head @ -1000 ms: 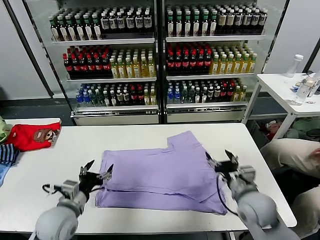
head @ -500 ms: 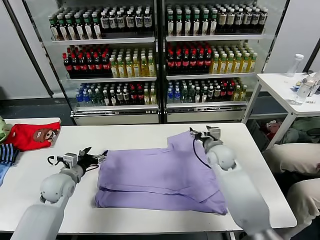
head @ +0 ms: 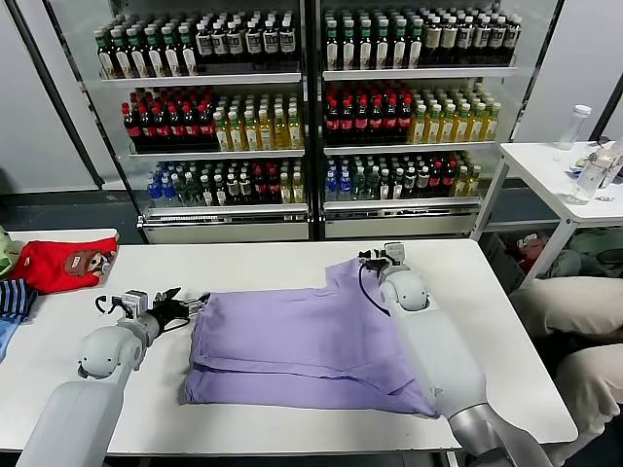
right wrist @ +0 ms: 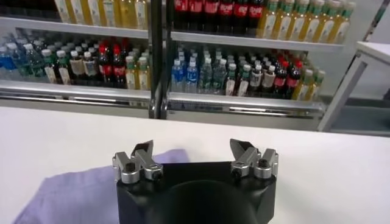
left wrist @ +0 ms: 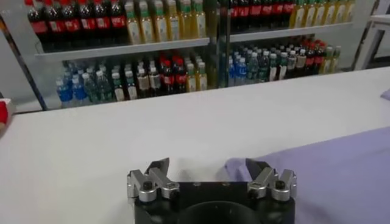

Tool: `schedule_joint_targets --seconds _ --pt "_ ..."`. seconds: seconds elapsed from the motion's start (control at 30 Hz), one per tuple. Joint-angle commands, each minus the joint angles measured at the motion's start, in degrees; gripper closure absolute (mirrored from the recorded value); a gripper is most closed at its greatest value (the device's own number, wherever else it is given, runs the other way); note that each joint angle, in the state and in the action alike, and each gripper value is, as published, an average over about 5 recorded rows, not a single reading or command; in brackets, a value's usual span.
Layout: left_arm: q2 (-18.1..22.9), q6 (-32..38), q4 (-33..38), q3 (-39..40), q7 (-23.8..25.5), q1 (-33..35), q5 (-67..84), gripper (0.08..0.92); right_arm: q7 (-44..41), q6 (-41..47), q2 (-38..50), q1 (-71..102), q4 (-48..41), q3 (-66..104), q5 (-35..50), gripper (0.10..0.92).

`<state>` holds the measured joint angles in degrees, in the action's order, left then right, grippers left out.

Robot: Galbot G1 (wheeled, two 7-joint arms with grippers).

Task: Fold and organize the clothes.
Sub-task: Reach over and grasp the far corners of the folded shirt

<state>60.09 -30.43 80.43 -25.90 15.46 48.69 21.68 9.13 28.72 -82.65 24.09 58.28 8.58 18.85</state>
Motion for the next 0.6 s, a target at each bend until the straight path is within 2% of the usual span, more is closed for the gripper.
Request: schedule_joint_targets --seconds 0.03,0.2,0.27,0.6 --pt "-0.06 -0.24 -2.46 0.31 2.12 -1.37 -0.45 0.177 0.21 -0.37 -1.86 -1.90 -4.15 -0.46 -0.66 0.203" --pt "-0.01 -0.33 -2.50 0.27 2.02 -0.97 -0.57 0.186 1.87 0.81 -1.90 -1.67 -3.92 -0.56 0.28 0.221" --pt "0.05 -0.30 -2.33 0.25 2.05 -0.74 -0.55 0.218 2.40 1.05 -1.84 -1.54 -3.90 -0.48 1.06 0.265" --pt "0.47 -0.07 -1.88 0.24 2.24 -0.38 -0.54 0.501 3.74 1.18 -1.38 -0.37 -3.00 0.19 2.48 0.540"
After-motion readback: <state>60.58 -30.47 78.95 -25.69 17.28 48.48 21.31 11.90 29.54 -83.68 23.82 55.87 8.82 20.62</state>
